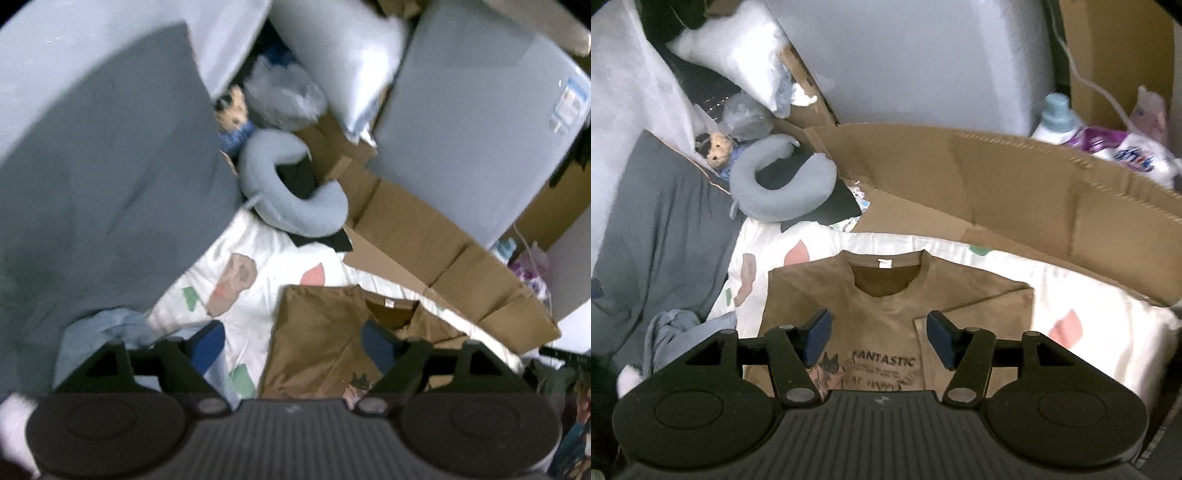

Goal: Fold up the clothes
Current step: 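Raise both tools above the folded brown T-shirt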

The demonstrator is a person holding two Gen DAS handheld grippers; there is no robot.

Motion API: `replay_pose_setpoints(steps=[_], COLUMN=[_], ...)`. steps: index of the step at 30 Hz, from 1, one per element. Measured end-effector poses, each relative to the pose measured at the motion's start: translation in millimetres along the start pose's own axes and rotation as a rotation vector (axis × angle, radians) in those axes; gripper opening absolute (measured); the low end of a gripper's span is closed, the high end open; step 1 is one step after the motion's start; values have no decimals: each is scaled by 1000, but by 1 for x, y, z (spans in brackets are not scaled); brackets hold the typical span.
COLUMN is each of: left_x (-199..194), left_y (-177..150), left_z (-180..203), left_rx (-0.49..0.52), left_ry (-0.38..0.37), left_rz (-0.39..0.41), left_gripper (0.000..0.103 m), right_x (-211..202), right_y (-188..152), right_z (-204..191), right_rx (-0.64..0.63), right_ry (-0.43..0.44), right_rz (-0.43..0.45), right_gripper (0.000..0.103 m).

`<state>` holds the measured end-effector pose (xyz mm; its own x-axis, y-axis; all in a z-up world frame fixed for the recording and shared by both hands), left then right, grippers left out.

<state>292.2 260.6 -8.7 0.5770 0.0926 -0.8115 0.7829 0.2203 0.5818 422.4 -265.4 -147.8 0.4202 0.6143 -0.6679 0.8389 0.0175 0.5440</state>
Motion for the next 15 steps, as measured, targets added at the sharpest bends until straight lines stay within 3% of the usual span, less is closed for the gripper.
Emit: replay_pose_setpoints(steps=[2,6,15], left_x=[-34,-89,-147], left_y=[-7,-24,-32], left_z=[-2,-10,-31], left_rx=[-22,-103,-167], left_ry=[30,7,9], left_rz=[13,49,96], left_gripper=[86,91,94], right_x=[-25,-74,-158], right_y=[-3,-11,-44], right_z=[3,9,8], right_rx=[-1,19,31], right_ry=[12,51,48], right_rz=[7,36,55], right_gripper=[68,74,78])
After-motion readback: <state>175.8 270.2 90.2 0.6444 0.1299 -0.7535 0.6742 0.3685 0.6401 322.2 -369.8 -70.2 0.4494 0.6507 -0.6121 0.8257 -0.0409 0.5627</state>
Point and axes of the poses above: each gripper's, at about its wrist camera, not at the fingertips, and x roughly the way its jaws point, z to its right, y to its top, the point moved 1 cm from there along x, roughly the way its jaws point, and after that the axes turned 8 degrees about y, right-handed, at the moved point
